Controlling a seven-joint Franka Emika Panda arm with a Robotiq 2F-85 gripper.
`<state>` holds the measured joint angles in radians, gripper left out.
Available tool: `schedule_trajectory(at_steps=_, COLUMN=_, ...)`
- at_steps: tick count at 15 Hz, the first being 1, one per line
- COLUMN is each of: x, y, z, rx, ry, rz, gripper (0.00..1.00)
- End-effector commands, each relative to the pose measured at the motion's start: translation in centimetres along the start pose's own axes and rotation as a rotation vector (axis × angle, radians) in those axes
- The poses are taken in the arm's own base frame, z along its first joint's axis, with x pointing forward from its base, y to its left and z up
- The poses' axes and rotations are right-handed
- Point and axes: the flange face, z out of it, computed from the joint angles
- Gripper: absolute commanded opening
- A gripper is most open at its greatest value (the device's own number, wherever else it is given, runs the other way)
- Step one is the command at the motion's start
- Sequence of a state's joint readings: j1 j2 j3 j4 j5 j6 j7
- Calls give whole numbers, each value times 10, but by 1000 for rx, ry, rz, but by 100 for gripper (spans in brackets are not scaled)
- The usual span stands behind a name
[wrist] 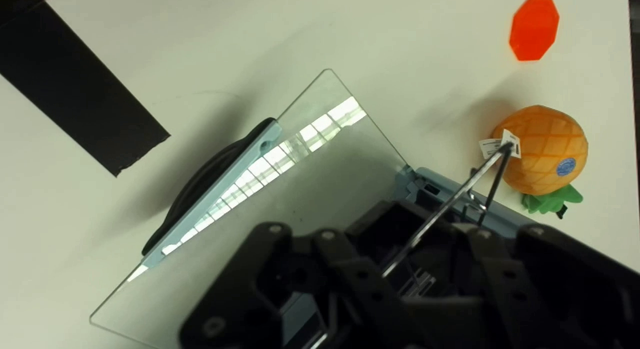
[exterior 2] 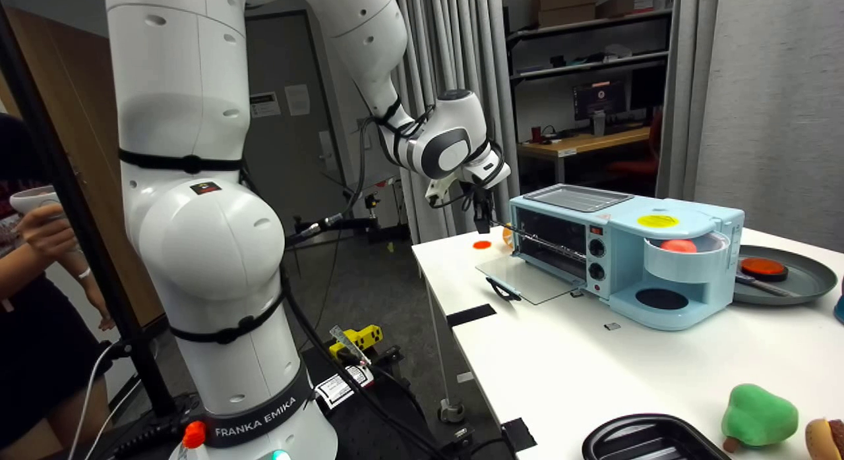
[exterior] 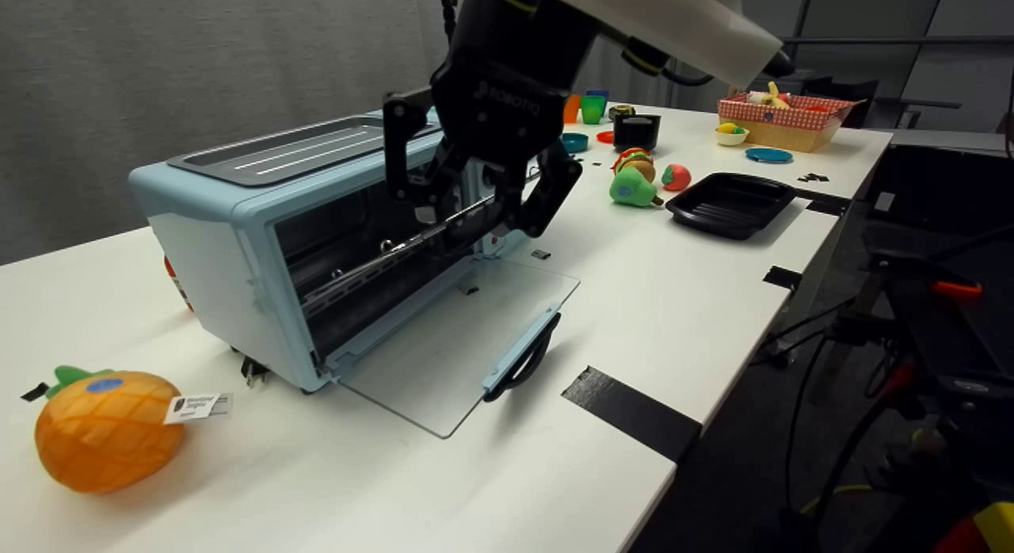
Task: Place the oven rack inside the toaster oven
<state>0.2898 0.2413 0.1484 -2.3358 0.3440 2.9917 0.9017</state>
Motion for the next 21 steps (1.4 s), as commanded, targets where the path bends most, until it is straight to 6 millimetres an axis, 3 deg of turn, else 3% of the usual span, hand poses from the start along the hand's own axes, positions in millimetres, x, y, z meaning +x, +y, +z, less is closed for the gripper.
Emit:
schedule_trajectory(at_steps=1, x=2, y=-6, z=3, rx=56, ry=22, rz=-3, gripper=2)
schedule_trajectory(at_steps=9, x=9, y=-6, z=8, rx=79, ry=61, rz=-27, gripper=2)
schedule_trajectory(at_steps=21, x=14, y=-11, z=-11, rx=100, ry=108, rz=-84, gripper=2)
